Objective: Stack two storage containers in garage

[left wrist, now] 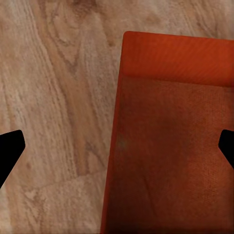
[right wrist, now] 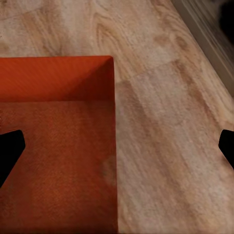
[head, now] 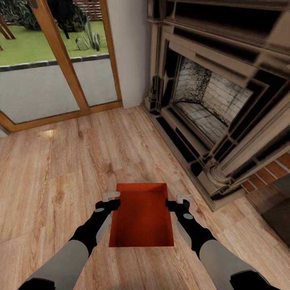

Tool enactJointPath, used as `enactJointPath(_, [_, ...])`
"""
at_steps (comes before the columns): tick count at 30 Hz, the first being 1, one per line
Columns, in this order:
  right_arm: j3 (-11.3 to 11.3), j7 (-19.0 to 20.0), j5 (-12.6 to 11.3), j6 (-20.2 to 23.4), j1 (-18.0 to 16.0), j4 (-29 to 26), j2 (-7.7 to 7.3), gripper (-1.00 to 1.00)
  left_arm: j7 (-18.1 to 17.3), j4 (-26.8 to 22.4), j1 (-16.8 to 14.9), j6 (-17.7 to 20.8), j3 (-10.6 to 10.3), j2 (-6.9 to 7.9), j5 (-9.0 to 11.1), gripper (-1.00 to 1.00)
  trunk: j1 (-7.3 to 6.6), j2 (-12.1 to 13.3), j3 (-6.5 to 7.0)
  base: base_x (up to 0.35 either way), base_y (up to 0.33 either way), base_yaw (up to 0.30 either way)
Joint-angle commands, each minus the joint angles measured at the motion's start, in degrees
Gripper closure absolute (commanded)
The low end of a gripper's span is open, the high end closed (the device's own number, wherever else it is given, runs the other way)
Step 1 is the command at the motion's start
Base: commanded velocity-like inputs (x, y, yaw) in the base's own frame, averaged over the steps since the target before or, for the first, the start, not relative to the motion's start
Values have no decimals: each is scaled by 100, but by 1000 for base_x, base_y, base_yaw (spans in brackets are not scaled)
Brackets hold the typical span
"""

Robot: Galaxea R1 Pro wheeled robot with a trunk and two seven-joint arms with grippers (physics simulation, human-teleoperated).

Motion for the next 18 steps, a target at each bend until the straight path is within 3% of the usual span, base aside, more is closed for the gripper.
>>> enactJointPath(1, [48,-38,-62,-24,-5,8,1,-100,51,-7,-1,24,-33,7,61,-100,0,-2,-3,0,0,0])
enactJointPath(6, [53,-18,-71,-25,-2,80,20,-100,51,75,-3,36,-22,14,68,-100,0,-2,-3,0,0,0])
enactJointPath(18, [57,9,-73,-23,-3,936,16,-100,33,391,-4,103,-37,42,94,-100,0,-2,-3,0,0,0])
